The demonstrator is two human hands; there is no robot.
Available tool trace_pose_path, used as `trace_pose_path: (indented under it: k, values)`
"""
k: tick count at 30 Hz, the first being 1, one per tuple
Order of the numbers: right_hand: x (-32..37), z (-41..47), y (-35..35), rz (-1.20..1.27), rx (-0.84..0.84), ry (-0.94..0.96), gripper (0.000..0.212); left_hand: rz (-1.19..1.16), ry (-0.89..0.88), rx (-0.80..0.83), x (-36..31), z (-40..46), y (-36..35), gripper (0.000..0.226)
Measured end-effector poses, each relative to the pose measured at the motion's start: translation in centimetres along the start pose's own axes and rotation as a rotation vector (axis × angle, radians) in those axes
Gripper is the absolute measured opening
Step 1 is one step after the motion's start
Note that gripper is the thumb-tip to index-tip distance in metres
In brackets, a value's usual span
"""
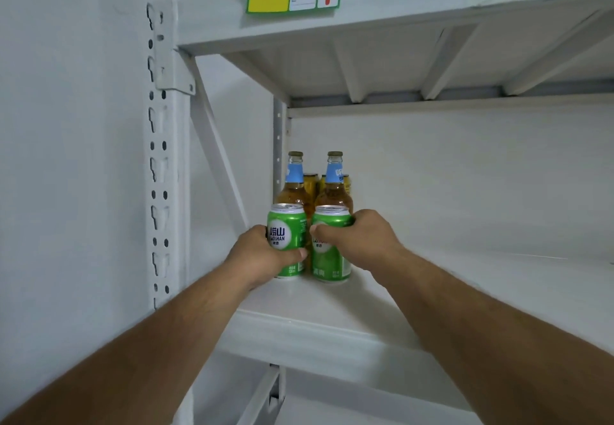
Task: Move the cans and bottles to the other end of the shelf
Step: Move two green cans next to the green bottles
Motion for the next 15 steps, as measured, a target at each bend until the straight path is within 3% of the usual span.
trace_pose_path:
  k: [3,9,15]
  values:
    - [-0.2,0.0,0.2,0.018,-0.05,-0.013,0.026,-0.056,0.014,0.005,0.1,0.2,0.1,0.035]
    - [0.1,-0.1,2.7,0.031,-0.167,-0.016,0.04,-0.129,0.003,0.017,0.0,0.3,0.0,0.048]
    - [0.3,-1.5,6.1,0.03,-0.229,-0.017,0.037,-0.155,-0.073,0.097,-1.4,-0.4,-1.1,0.05]
Point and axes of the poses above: each hand's wrist, its own z-axis towards the middle knuckle, its own y-axis out of the back of the hand, x = y × z, the point moved 5 cm from there along z, towards the middle knuckle, and after that the axes turned 1 degree about y, right-handed, at the moved point
